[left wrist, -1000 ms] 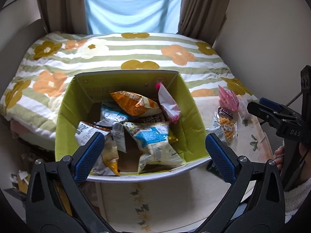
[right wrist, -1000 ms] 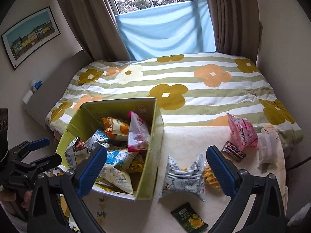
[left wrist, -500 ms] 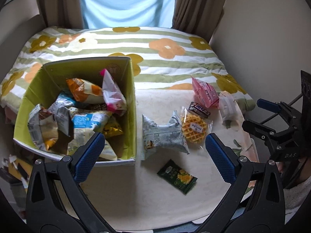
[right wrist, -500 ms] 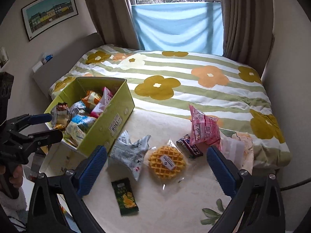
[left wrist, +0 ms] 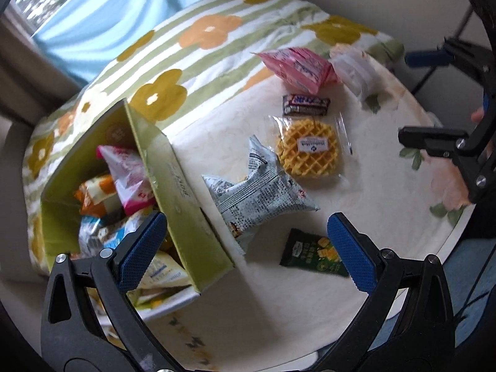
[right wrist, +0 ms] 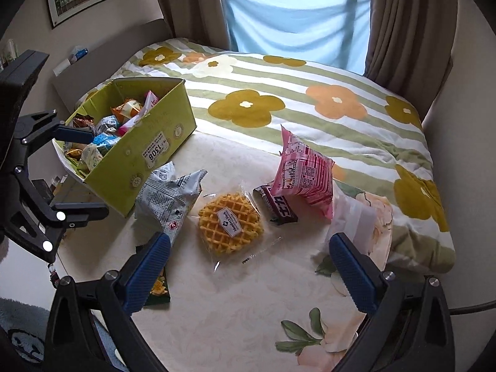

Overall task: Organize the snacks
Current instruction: 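Move both tools back over the remaining snacks on the table, then grasp the grey-white bag with the left tool while the right tool grasps the waffle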

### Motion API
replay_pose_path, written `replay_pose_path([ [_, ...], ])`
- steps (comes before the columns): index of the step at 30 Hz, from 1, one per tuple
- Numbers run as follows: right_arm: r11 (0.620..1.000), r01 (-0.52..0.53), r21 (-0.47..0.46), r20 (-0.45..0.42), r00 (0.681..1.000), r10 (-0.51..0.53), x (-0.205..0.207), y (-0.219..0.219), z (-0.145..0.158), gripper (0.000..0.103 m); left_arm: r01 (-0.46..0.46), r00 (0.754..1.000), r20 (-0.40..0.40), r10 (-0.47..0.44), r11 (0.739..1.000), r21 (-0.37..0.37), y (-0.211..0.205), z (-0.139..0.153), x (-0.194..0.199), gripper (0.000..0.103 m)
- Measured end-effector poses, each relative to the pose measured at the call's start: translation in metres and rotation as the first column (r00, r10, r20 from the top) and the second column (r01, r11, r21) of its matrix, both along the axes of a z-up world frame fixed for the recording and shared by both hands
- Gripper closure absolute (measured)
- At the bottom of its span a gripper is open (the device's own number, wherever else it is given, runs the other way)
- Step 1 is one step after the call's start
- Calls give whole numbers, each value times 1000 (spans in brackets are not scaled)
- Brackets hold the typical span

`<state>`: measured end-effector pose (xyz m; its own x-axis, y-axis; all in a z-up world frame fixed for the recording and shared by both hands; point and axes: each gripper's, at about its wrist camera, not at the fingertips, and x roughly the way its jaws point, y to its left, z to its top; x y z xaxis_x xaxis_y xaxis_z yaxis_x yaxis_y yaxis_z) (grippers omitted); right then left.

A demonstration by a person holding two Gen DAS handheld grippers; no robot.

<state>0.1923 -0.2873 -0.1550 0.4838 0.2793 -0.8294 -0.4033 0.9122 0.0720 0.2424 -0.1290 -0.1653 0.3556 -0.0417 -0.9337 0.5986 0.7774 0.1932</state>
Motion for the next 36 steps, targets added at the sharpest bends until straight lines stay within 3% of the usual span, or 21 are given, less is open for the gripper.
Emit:
replay_pose_path([
  [3,1000,3,4,-24,1000,-3,7,1,-13,1,128,990,-71,-121,987,96,-15,-25,11,0],
  [7,1000,-21,-14,-45,999,20,15,5,-29,1,261,961,-152,-231,940,221,-29,-60,22,0],
  [12,995,-57,-79,-54,997,52,20,16,-50,1,342,927,-244,-283,907,247,-37,-90,38,0],
  [16,981,-149,-125,-62,988,142,22,31,-72,1,377,909,-290,-300,888,263,-41,-108,44,0],
  [20,964,-223,-143,-80,974,213,29,40,-91,1,390,896,-325,-303,888,245,-42,-118,50,1],
  [25,950,-277,-144,-78,960,268,38,45,-100,1,386,894,-345,-287,883,267,-45,-121,52,10],
  [32,936,-326,-133,-88,944,317,47,54,-111,1,377,901,-331,-281,884,275,-41,-118,60,42],
  [36,924,-360,-133,-94,932,350,50,62,-115,1,347,908,-326,-262,906,241,-33,-115,66,45],
])
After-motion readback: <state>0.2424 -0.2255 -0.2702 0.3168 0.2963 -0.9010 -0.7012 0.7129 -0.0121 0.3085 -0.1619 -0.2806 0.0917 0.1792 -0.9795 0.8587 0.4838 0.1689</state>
